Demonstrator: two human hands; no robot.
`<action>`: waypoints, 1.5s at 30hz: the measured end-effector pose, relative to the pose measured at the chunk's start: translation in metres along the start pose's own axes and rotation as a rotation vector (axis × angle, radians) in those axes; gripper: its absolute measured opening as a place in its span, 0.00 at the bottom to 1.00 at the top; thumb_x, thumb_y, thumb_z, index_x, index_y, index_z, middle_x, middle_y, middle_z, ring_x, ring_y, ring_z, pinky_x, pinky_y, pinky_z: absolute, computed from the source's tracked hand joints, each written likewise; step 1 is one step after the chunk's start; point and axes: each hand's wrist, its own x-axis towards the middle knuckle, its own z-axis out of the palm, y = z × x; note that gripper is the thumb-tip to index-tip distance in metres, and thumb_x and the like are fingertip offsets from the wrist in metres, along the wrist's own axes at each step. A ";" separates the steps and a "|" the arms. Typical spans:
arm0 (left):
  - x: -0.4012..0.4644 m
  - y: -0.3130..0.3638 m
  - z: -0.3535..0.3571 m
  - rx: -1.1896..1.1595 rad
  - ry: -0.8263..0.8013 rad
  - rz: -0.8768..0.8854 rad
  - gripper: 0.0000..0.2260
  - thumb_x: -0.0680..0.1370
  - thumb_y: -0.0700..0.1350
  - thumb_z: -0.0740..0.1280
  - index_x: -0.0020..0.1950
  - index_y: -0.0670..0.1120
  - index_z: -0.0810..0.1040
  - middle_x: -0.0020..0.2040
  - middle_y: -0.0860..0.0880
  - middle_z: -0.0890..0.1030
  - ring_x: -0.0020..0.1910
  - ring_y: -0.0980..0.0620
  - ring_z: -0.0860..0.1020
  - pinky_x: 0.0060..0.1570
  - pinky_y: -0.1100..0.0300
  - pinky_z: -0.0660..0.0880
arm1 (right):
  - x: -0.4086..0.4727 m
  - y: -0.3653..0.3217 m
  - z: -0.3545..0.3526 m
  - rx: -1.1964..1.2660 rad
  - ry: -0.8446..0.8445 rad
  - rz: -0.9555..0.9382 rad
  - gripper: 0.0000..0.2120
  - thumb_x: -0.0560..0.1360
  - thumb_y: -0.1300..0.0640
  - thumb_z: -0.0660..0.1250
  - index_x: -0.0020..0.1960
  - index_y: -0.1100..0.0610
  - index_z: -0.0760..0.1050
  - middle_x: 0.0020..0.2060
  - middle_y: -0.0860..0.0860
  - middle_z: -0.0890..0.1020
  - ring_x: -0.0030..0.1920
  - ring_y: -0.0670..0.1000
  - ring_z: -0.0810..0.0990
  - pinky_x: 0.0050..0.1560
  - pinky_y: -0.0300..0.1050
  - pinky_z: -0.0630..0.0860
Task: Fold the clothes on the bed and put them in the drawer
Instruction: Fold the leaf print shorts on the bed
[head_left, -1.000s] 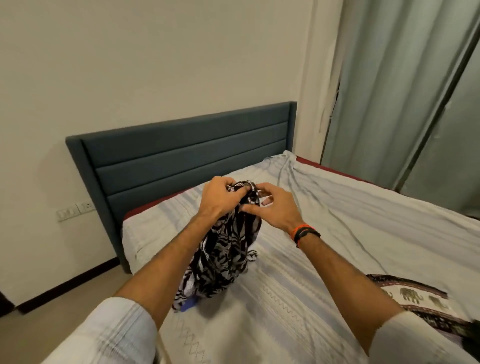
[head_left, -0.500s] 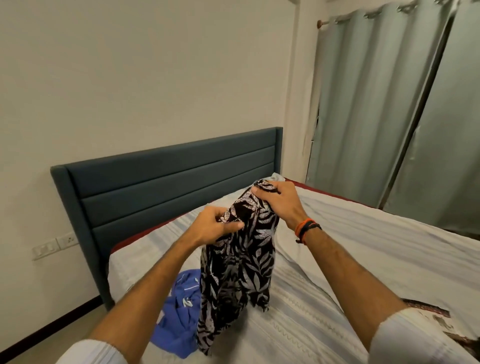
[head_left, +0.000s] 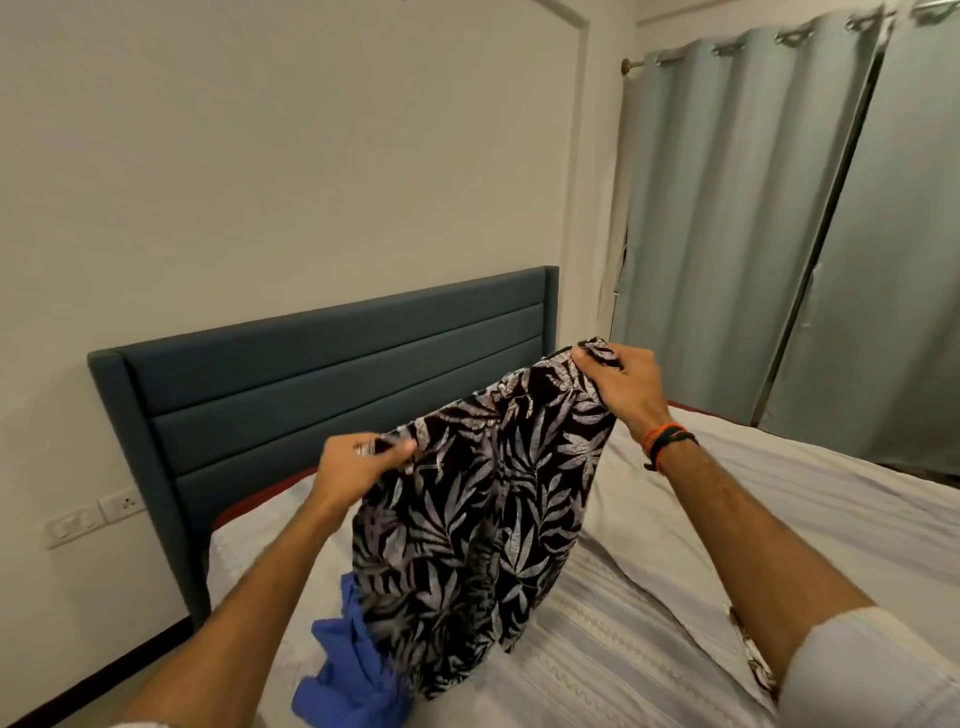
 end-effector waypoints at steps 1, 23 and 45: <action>0.000 0.010 0.002 -0.064 0.069 0.006 0.10 0.68 0.47 0.80 0.38 0.44 0.82 0.35 0.53 0.84 0.34 0.56 0.82 0.39 0.60 0.76 | 0.003 0.002 -0.005 0.000 0.008 0.004 0.14 0.75 0.47 0.73 0.40 0.58 0.83 0.38 0.55 0.85 0.37 0.46 0.78 0.44 0.46 0.76; -0.018 0.215 -0.027 -0.494 -0.152 0.085 0.12 0.77 0.48 0.68 0.49 0.41 0.86 0.51 0.42 0.85 0.49 0.44 0.84 0.48 0.52 0.82 | 0.041 -0.096 -0.090 0.728 -0.465 -0.057 0.12 0.63 0.55 0.76 0.46 0.58 0.85 0.46 0.56 0.86 0.47 0.54 0.86 0.47 0.46 0.82; -0.012 0.172 0.053 -0.232 -0.206 -0.017 0.45 0.69 0.79 0.45 0.52 0.44 0.83 0.49 0.46 0.85 0.48 0.51 0.84 0.50 0.55 0.79 | -0.001 -0.111 0.062 0.000 -0.489 -0.048 0.11 0.66 0.51 0.66 0.31 0.55 0.68 0.29 0.49 0.75 0.35 0.51 0.71 0.40 0.47 0.67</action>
